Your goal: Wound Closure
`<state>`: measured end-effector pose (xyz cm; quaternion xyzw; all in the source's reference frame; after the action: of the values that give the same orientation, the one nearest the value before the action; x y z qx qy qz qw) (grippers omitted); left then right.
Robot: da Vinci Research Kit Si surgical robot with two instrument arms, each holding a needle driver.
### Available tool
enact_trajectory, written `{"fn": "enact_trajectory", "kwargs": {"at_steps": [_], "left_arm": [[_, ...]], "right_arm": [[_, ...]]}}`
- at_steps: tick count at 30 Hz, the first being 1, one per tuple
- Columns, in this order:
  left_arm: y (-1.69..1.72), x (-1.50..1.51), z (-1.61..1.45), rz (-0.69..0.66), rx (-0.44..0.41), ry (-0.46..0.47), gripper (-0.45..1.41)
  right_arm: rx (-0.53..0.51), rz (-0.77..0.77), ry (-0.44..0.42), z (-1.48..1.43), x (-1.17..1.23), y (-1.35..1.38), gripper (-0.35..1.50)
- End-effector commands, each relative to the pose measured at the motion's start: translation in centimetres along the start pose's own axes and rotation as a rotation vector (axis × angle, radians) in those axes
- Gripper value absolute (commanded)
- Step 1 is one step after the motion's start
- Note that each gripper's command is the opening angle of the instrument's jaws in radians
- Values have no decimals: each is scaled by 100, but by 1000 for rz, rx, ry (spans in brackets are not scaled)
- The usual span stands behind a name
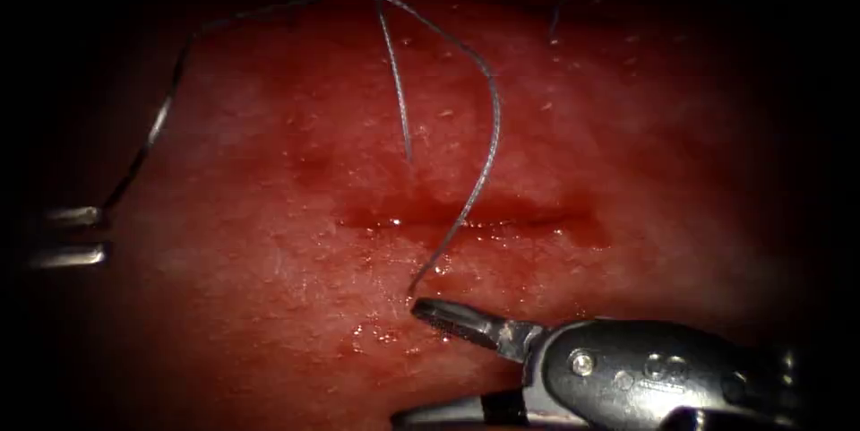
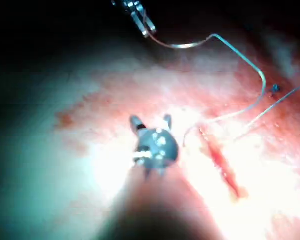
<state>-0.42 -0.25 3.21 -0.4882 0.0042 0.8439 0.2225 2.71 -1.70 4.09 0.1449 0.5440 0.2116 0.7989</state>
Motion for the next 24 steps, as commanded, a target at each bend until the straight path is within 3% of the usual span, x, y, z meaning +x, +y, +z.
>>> {"fn": "enact_trajectory", "kwargs": {"at_steps": [1, 4, 5, 8, 12, 14, 17, 18, 24], "left_arm": [[-1, -2, 7, 0, 7, 0, -45], [-5, -6, 6, -2, 22, -9, -45], [-6, -9, 6, 1, 38, -17, -45], [-5, -11, 8, -1, 43, -19, -45], [-1, -11, 12, -1, 41, -16, -45], [2, -12, 15, -1, 35, -12, -45], [5, -11, 21, 0, 25, -5, -45], [6, -12, 21, 1, 21, -2, -45], [6, -13, 20, 2, 20, -1, -45]], "right_arm": [[-7, -2, -3, 8, -15, 6, 111], [-15, -20, -39, 13, -33, 15, 94], [-29, 43, -79, 19, -53, 21, 86], [-39, 97, -80, 24, -66, 28, 79], [-56, 121, -83, 33, -68, 39, 86], [-64, 130, -83, 40, -66, 42, 79], [-76, 169, -75, 51, -63, 43, 11], [-83, 187, -74, 52, -63, 43, -35], [-95, 189, -76, 42, -61, 40, -35]]}}
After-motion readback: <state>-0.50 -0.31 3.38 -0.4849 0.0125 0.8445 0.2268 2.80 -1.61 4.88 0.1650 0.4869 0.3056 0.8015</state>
